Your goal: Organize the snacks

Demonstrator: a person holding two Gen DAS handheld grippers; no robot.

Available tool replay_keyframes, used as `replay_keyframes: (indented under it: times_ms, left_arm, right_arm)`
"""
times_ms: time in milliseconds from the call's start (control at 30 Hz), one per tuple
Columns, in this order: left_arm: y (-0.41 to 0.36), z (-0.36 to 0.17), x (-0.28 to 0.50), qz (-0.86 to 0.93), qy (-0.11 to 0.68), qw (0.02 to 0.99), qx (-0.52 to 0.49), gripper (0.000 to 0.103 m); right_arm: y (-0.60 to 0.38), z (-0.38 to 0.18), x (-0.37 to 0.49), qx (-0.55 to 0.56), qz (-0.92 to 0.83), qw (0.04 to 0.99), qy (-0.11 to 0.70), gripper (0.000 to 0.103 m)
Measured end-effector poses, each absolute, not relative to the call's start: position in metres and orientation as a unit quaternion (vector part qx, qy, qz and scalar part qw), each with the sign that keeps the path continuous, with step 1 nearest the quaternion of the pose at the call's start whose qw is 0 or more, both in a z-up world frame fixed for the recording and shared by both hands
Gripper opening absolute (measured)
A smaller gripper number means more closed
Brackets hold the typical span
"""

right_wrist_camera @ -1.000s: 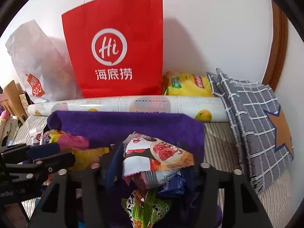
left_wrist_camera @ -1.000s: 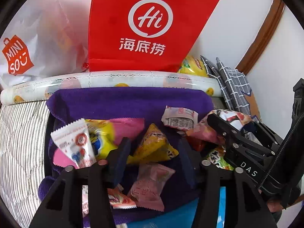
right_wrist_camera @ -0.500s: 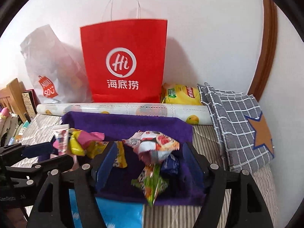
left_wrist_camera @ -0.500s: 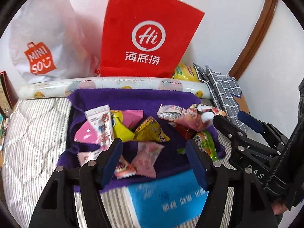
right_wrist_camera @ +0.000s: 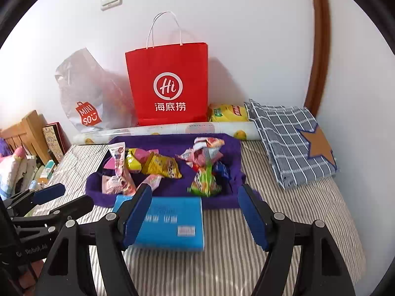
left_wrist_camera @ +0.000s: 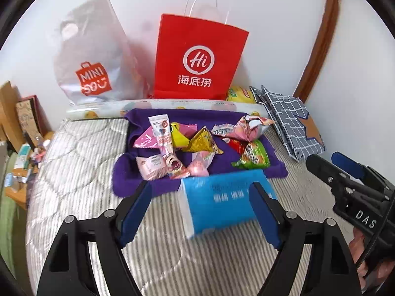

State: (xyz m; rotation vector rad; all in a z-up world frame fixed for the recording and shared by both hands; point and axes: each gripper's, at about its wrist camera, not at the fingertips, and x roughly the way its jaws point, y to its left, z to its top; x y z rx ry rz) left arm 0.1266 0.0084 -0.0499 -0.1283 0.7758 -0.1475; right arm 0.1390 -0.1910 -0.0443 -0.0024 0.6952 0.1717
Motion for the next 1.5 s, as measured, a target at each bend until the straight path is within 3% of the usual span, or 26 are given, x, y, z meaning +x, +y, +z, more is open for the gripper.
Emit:
replay_keyframes:
  times_ms: [67, 200, 367, 1500]
  left_arm:
    - [0.006, -0.047, 0.113, -0.064, 0.372, 0.925, -0.055, 0.084]
    - [0.003, -0.037, 0.083, -0.054, 0.356, 0.932, -0.046, 0.089]
    - [0.0, -0.024, 0.055, -0.044, 0.336, 0.94, -0.042, 0.091]
    - [-0.014, 0.004, 0.012, -0.033, 0.3, 0.953, -0.031, 0.092]
  right_arm:
    - [-0.193, -0.044, 0.126, 0.0, 0.076, 0.937, 0.342, 0.073]
    - [-0.2, -0.041, 0.101, 0.008, 0.07, 0.94, 0.333, 0.09]
    - [-0.211, -0.031, 0.07, 0.007, 0.055, 0.947, 0.318, 0.101]
    - [-0.223, 0.001, 0.016, 0.005, 0.044, 0.96, 0.276, 0.101]
